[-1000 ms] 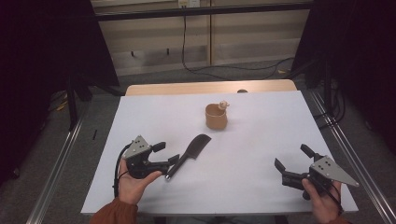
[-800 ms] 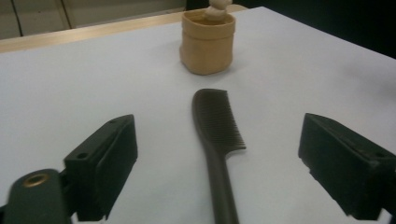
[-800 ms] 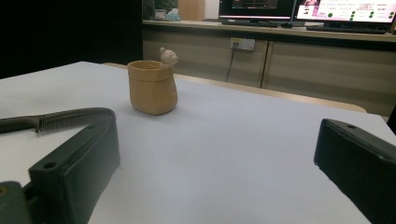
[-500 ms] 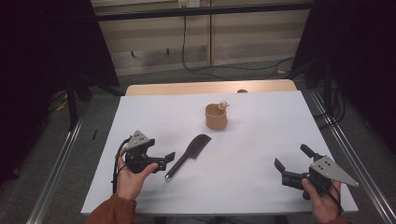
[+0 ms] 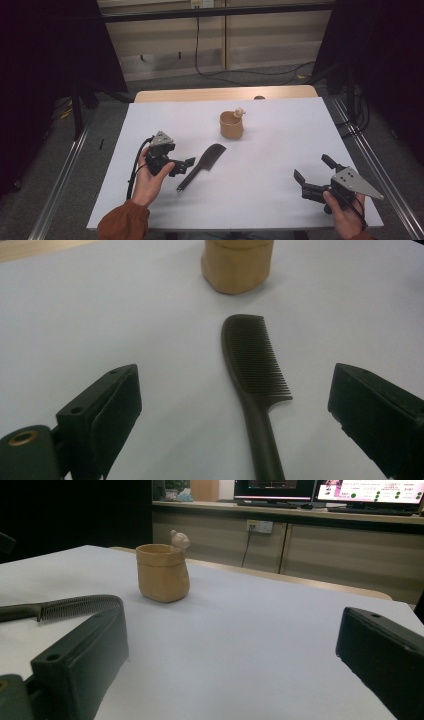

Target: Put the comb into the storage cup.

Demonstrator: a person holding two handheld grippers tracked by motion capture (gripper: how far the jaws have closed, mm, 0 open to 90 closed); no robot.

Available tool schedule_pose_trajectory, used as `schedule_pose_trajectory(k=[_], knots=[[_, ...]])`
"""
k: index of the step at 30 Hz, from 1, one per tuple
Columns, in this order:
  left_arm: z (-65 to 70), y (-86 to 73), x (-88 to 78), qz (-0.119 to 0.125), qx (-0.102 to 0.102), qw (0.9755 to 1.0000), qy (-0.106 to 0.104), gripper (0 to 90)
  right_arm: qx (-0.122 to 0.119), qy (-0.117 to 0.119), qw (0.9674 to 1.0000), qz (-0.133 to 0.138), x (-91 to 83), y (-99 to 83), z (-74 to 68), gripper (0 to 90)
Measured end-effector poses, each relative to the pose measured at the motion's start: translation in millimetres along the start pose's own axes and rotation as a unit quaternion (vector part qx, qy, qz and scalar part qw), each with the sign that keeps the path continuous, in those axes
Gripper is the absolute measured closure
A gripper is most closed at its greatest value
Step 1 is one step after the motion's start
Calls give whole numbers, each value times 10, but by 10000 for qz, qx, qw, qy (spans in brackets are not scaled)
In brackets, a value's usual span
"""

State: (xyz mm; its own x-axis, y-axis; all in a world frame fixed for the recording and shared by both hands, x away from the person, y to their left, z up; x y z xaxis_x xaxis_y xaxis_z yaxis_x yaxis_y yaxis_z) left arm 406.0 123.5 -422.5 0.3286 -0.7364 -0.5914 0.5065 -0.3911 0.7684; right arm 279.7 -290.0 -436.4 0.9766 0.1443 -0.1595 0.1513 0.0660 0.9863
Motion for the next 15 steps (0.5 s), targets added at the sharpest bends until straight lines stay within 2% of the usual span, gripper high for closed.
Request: schedule_pose_trajectory(k=[2,3,4,7,10,11,13,15], knots=[[-16,34,64,-68,29,9999,-93,71,-1,-12,10000,3,2,0,1,0],[-14,52,99,-85,-20,9998,-157,71,-1,-9,10000,2,2,-1,0,0],[-26,76,126,-131,47,9997,-180,70,-8,-13,10000,2,3,-2,1,0],[-43,134,213,-190,10,9994,-306,66,2,-20,10000,-10,3,-3,4,0],[-39,137,286,-281,-21,9987,-417,65,-8,-4,10000,2,-1,-1,3,0],[-34,119,310,-383,-10,9984,-405,64,-4,-7,10000,-6,-1,-2,4,0],[-7,90,349,-594,197,9974,-355,69,-10,5,10000,-5,0,-3,2,0],[14,80,363,-643,186,9969,-415,84,-3,20,10000,4,-2,-1,-1,0]])
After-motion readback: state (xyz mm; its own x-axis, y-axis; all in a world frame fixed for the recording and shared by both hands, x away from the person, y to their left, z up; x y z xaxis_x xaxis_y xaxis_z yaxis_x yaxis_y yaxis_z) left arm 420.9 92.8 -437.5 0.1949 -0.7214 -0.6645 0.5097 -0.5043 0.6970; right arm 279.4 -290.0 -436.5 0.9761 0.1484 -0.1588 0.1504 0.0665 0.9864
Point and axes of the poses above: each handheld gripper's, and its own axes: x roughly forward along the jaws, y roughly out of its top, z roughly to its right, the point moved 4 cm from there along x, roughly forward along the jaws, and after that the axes turned 11 degrees about -y, right-handed, at the moved point
